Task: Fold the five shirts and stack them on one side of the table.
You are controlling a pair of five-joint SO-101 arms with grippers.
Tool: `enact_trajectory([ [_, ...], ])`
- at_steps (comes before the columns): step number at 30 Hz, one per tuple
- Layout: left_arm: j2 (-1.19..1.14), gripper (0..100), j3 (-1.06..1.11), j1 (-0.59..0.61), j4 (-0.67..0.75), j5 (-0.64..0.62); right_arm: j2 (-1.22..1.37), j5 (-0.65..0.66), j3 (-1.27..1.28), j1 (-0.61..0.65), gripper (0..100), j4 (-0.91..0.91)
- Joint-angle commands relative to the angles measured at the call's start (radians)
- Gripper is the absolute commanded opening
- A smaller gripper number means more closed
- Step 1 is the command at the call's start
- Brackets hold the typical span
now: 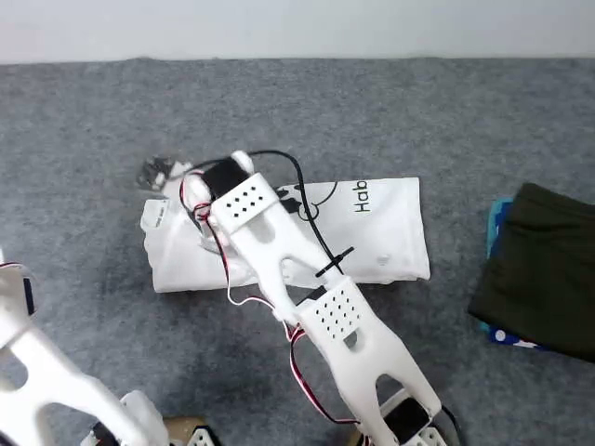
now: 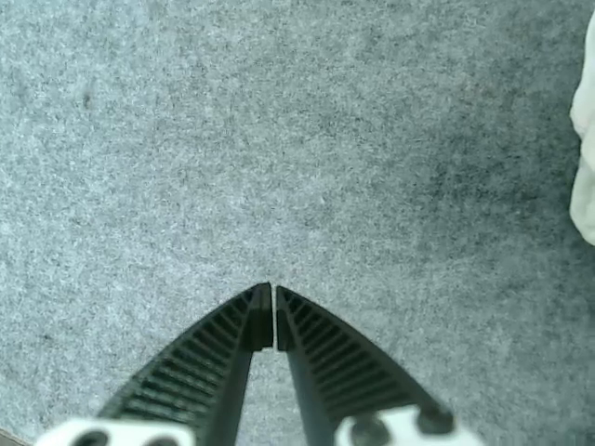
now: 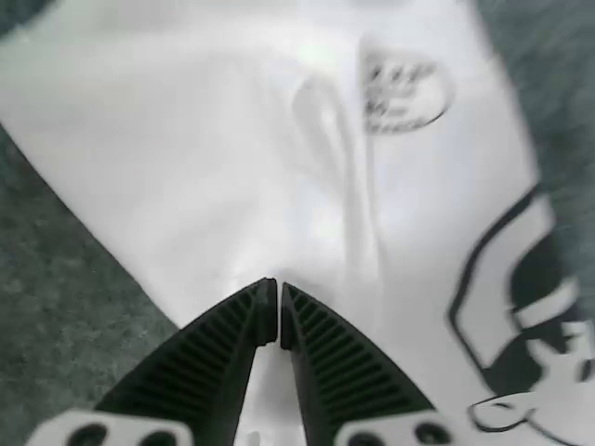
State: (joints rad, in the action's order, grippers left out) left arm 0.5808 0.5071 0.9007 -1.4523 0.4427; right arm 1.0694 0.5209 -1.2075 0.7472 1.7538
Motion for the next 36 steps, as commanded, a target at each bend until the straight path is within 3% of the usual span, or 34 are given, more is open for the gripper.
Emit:
enact_trajectory([
  [1,0.032,1,-0.007,0.002,0.020,-0.006,-0.041,-0.008,0.086,-0.068,0.9,-0.007],
  [7,0.028,1,-0.007,0.002,0.020,-0.006,0.051,0.063,0.095,-0.147,0.9,-0.099],
  [14,0.031,1,-0.007,0.002,0.020,-0.006,0.053,0.061,-0.100,-0.050,0.9,0.039],
  [19,0.031,1,-0.007,0.002,0.020,-0.006,0.024,0.040,-0.210,-0.033,0.9,0.044],
  [30,0.032,1,-0.008,0.002,0.017,-0.006,-0.162,0.023,0.264,-0.084,0.9,0.038],
  [36,0.032,1,-0.008,0.002,0.018,-0.006,-0.157,0.017,0.276,-0.107,0.9,0.039],
])
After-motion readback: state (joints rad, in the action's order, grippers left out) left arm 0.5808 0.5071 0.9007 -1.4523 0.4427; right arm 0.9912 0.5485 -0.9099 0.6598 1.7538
